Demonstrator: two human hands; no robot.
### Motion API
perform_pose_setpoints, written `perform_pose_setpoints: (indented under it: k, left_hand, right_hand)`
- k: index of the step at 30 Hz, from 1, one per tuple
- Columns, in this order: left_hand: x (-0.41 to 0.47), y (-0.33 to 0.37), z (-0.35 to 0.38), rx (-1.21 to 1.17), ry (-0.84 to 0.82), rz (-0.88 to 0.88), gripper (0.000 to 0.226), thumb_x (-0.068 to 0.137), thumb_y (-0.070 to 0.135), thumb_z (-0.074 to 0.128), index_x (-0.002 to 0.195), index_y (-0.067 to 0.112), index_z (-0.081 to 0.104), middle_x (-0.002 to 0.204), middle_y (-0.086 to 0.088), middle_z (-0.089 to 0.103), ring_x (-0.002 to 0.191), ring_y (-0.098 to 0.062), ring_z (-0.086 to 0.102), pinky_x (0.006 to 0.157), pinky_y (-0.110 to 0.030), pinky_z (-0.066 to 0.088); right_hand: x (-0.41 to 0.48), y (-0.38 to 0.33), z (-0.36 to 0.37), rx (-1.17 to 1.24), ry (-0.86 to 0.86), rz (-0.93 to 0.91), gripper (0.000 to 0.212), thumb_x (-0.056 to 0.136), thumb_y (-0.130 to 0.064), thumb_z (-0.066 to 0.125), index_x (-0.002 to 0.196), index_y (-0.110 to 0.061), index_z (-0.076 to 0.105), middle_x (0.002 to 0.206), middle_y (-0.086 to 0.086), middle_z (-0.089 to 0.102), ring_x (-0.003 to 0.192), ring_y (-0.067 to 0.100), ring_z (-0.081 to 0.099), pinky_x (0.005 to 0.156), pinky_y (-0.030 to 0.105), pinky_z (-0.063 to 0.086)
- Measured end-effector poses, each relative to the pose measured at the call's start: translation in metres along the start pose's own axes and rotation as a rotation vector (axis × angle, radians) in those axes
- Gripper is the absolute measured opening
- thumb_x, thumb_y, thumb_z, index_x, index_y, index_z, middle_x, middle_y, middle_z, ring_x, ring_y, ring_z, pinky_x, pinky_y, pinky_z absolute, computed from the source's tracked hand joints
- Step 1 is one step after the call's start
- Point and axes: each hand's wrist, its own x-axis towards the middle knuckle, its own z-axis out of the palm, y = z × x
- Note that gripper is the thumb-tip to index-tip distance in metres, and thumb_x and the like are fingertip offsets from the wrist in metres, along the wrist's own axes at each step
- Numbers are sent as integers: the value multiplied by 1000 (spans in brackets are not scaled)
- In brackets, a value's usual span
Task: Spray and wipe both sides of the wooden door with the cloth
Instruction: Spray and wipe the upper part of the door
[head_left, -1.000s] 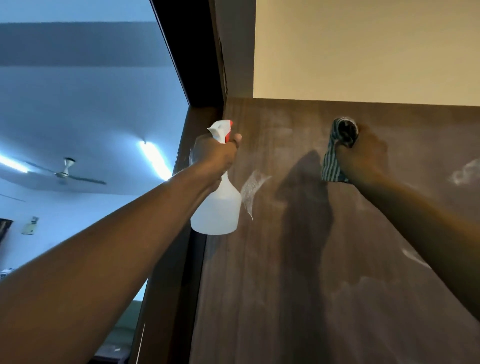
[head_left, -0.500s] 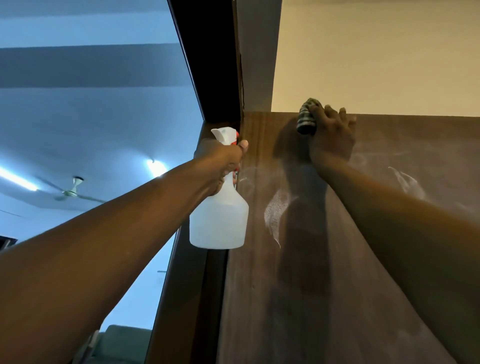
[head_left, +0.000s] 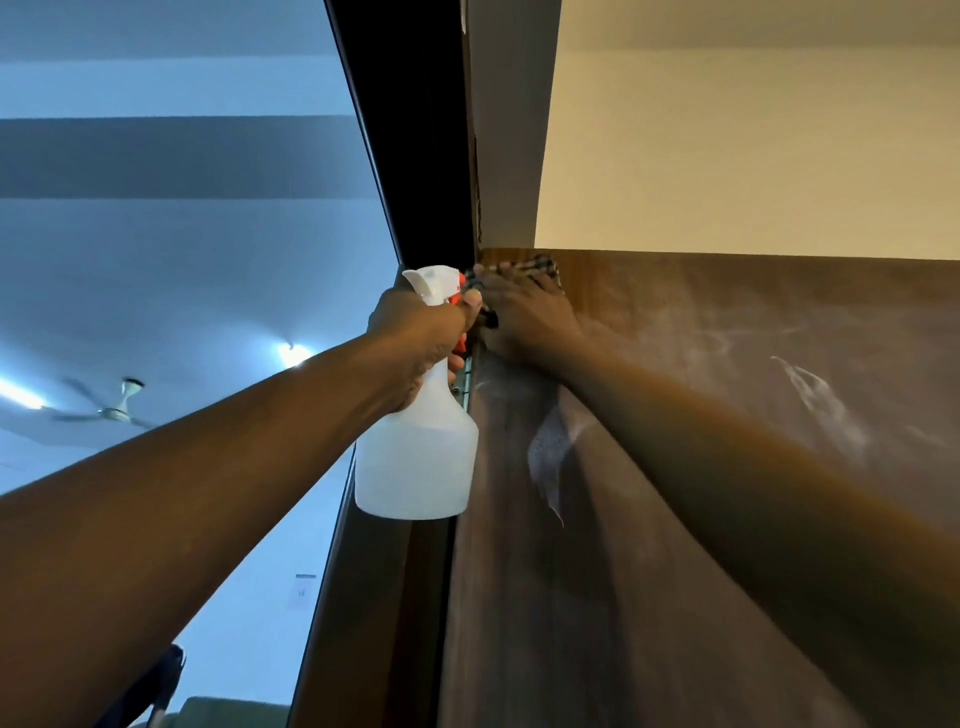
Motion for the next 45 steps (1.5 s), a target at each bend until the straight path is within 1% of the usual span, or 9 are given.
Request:
perform_pose_setpoints:
  k: [2, 9, 14, 19, 25, 29, 35, 40, 45]
  left_hand:
    - [-4, -4, 4, -6, -42, -33, 46, 84, 50, 59, 107, 11, 56, 92, -10, 65, 64, -18, 59, 51, -24, 49]
    - [-7, -9, 24, -75, -182, -102, 33, 82, 47, 62, 94, 17, 59, 86, -8, 66, 66, -18, 60, 51, -24, 49]
    - [-5, 5, 34, -68, -174, -18, 38, 83, 50, 59, 103, 18, 57, 91, -8, 68, 70, -21, 64, 57, -27, 54]
    - [-23, 15, 52, -42, -197, 15, 37, 85, 48, 58, 101, 15, 58, 88, -7, 68, 64, -19, 62, 49, -22, 51]
    - [-44, 29, 92, -92, -225, -15, 23, 85, 37, 63, 92, 18, 53, 76, -4, 57, 65, -14, 55, 57, -27, 51]
    - [-52, 43, 111, -148, -300, -42, 20, 85, 36, 64, 82, 19, 54, 81, -8, 63, 56, -14, 54, 47, -21, 49]
    - [-55, 62, 150, -98, -251, -22, 29, 84, 42, 64, 90, 14, 59, 84, -12, 68, 57, -18, 59, 51, -27, 53]
    - [-64, 70, 182, -60, -199, -5, 32, 83, 44, 63, 97, 16, 58, 84, -11, 68, 58, -18, 61, 47, -24, 50]
    - [-73, 73, 197, -109, -244, -4, 29, 83, 41, 65, 101, 20, 57, 96, -16, 69, 59, -20, 61, 47, -25, 50]
  right_hand:
    - [-30, 21, 4, -35, 5, -7, 61, 95, -55, 43, 151, -35, 32, 163, -5, 18, 150, 20, 14, 120, 46, 8]
    - [-31, 126, -23, -21, 24, 593, 66, 94, -68, 22, 152, -37, 23, 164, -2, 15, 150, 29, 12, 120, 56, 4]
    - [-7, 93, -24, -44, -25, 387, 69, 95, -70, 17, 154, -36, 19, 164, -5, 12, 151, 23, 9, 121, 52, 0]
    - [-94, 107, -23, -55, -89, 179, 73, 96, -69, 18, 157, -30, 9, 164, -9, 3, 151, 14, 1, 122, 41, -1]
    - [-164, 193, -41, -83, 18, 655, 71, 99, -62, 22, 157, -22, 12, 165, 1, 10, 151, 25, 9, 122, 48, 7]
    - [-135, 213, -47, -26, -18, 682, 70, 98, -63, 19, 156, -26, 9, 165, 1, 4, 151, 25, 2, 121, 52, -1]
    - [-98, 196, -48, -46, -78, 290, 67, 96, -68, 18, 155, -36, 12, 165, -6, 3, 151, 20, 2, 121, 48, -2]
    - [-185, 204, -35, -78, -83, -22, 64, 100, -62, 22, 156, -33, 10, 164, -8, 3, 151, 18, 0, 122, 46, -4]
    - [-192, 279, -44, -100, 36, 378, 74, 96, -69, 18, 156, -27, 11, 164, -2, 12, 150, 23, 11, 121, 48, 7]
